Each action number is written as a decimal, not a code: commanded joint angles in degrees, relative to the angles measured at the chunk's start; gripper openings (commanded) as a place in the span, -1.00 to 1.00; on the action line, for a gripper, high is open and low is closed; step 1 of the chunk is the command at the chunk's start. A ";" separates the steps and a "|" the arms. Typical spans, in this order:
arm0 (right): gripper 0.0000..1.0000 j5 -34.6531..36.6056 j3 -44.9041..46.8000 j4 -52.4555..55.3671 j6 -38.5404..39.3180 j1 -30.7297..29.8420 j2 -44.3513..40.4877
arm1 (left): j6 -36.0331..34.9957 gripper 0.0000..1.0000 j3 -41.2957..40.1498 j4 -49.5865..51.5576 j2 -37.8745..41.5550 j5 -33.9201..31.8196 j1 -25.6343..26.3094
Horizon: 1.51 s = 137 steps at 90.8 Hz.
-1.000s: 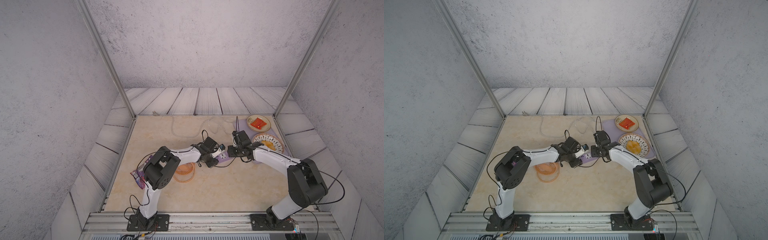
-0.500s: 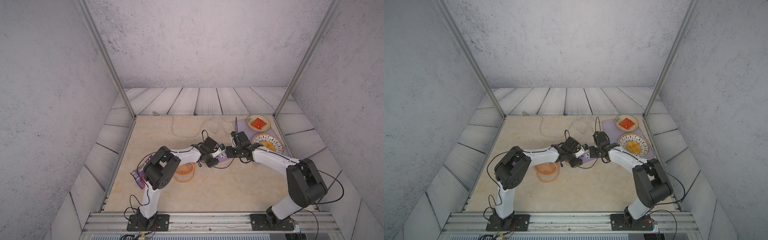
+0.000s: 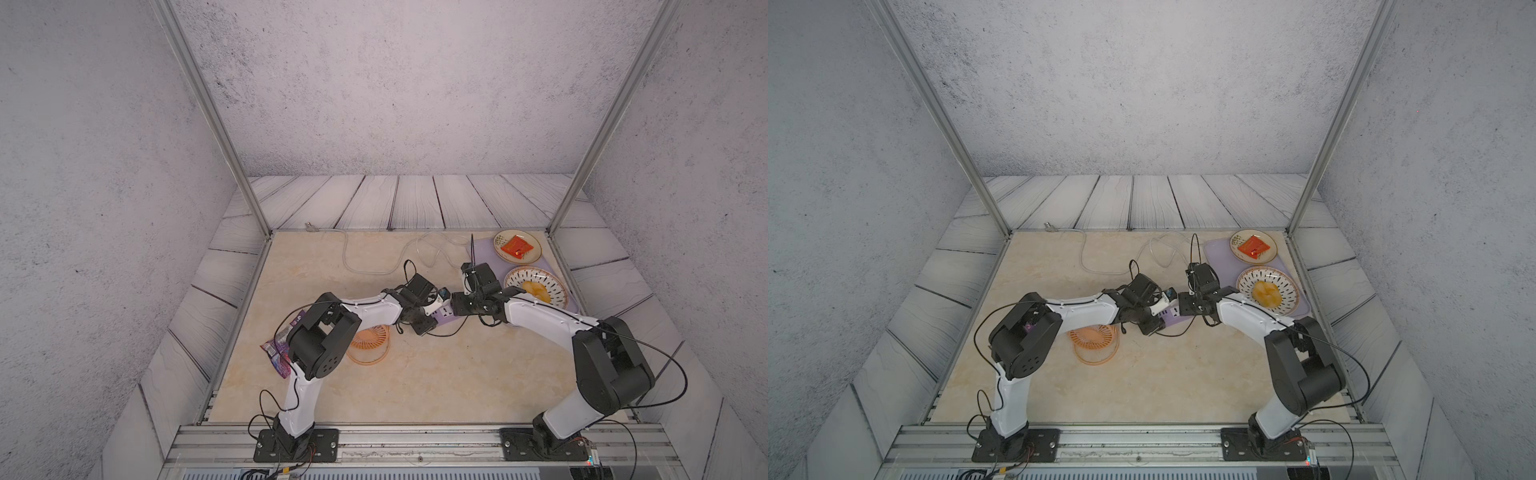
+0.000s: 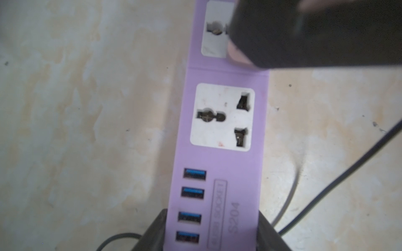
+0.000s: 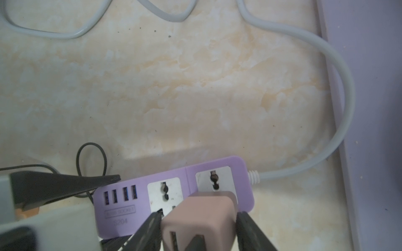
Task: Unplug the desk fan from the power strip
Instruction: Remove the plug from the socket.
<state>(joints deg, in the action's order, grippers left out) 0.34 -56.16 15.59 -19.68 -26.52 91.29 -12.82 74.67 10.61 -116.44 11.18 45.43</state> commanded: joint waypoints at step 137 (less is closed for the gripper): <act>-0.12 3.52 -0.17 2.78 1.88 -0.80 0.74 | 0.78 -1.00 0.60 -0.33 -1.88 -0.11 0.10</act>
<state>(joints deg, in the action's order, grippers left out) 4.69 -56.27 17.02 -17.69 -26.83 91.44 -12.69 74.70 10.46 -116.49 11.16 45.43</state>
